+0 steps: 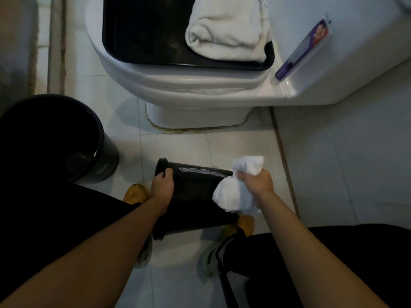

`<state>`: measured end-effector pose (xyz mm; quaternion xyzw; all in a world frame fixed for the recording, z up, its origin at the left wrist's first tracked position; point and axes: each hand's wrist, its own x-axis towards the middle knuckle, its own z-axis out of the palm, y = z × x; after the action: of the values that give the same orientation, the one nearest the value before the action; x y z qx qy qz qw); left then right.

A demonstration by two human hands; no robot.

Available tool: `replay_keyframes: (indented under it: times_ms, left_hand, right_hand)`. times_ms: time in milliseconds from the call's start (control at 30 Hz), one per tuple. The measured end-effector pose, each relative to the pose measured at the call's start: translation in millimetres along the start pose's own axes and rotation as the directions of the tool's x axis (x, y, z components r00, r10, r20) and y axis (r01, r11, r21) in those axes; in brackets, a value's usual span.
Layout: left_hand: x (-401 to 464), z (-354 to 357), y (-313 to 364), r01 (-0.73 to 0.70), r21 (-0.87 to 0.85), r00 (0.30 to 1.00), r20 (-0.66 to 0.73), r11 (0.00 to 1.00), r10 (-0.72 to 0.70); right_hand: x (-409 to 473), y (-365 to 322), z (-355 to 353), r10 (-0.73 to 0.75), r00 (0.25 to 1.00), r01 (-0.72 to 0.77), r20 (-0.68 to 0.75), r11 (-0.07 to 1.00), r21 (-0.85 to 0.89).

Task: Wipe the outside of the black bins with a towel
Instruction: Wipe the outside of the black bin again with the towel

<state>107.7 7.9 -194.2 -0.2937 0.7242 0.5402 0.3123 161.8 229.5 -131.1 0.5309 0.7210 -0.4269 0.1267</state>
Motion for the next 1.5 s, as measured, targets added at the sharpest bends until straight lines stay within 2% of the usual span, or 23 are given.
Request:
replay_keyframes:
  times_ms: [100,200,300,400,500,600,667,733,867,1000,1133,1233,1333,1400,1500]
  left_hand:
    - [-2.4,-0.4,1.9,-0.011,-0.051,1.000,-0.025,0.999,0.009]
    - [-2.1,-6.1,-2.4,-0.087,0.005,0.996,-0.034,0.996,0.087]
    - [-0.8,-10.4,-2.7,-0.171,0.073,0.985,-0.005,0.983,0.172]
    - [-0.1,-12.8,-0.5,-0.247,0.122,0.969,0.009,0.961,0.248]
    - [0.1,-15.2,1.3,-0.309,0.161,0.949,-0.012,0.937,0.315]
    - [2.0,-18.1,0.0,-0.318,0.175,0.945,-0.015,0.932,0.326]
    - [4.0,-19.3,-1.7,-0.313,0.164,0.948,-0.009,0.935,0.319]
    - [5.1,-20.4,-2.9,-0.299,0.168,0.953,0.004,0.940,0.302]
    - [5.0,-21.2,-4.9,-0.292,0.181,0.956,0.021,0.939,0.293]
    - [6.5,-20.8,-7.2,-0.286,0.213,0.957,0.007,0.934,0.291]
    - [9.1,-21.3,-9.1,-0.269,0.234,0.961,-0.003,0.934,0.277]
    - [9.4,-20.9,-10.2,-0.277,0.220,0.959,-0.003,0.935,0.285]
    - [12.1,-21.0,-10.6,-0.286,0.238,0.955,-0.010,0.928,0.296]
    - [13.7,-20.9,-11.0,-0.293,0.254,0.952,-0.010,0.922,0.305]
    - [14.9,-19.5,-10.5,-0.298,0.277,0.951,-0.001,0.913,0.311]
  right_hand:
    - [-8.7,-6.3,-1.8,0.106,0.988,-0.126,0.111,0.972,0.199]
    - [-15.8,-9.2,2.3,0.141,0.973,-0.182,0.184,0.955,0.233]
    - [-22.9,-13.3,3.9,0.112,0.978,-0.150,0.173,0.963,0.224]
    - [-23.4,-15.4,4.2,0.072,0.993,-0.082,0.092,0.991,0.107]
    - [-28.5,-18.1,6.8,0.005,1.000,-0.004,0.002,0.994,-0.112]
    - [-36.1,-12.6,14.1,-0.059,0.997,0.038,-0.047,0.933,-0.359]
    - [-42.1,-8.6,19.7,-0.106,0.993,0.072,-0.049,0.885,-0.460]
    - [-49.1,-7.8,25.5,-0.134,0.990,0.100,-0.035,0.865,-0.492]
    - [-60.0,-6.9,36.5,-0.204,0.979,0.187,0.005,0.888,-0.420]
    - [-65.3,-1.0,58.7,-0.344,0.927,0.372,0.149,0.890,-0.263]
    - [-61.3,5.6,83.3,-0.404,0.875,0.438,0.267,0.895,-0.082]
    - [-58.9,10.4,95.0,-0.475,0.832,0.499,0.287,0.867,-0.012]
    - [-54.5,14.7,99.8,-0.542,0.786,0.574,0.296,0.819,-0.025]
    - [-52.9,20.2,98.3,-0.599,0.727,0.655,0.337,0.752,-0.075]
    - [-54.8,26.5,94.6,-0.612,0.599,0.778,0.517,0.597,-0.195]
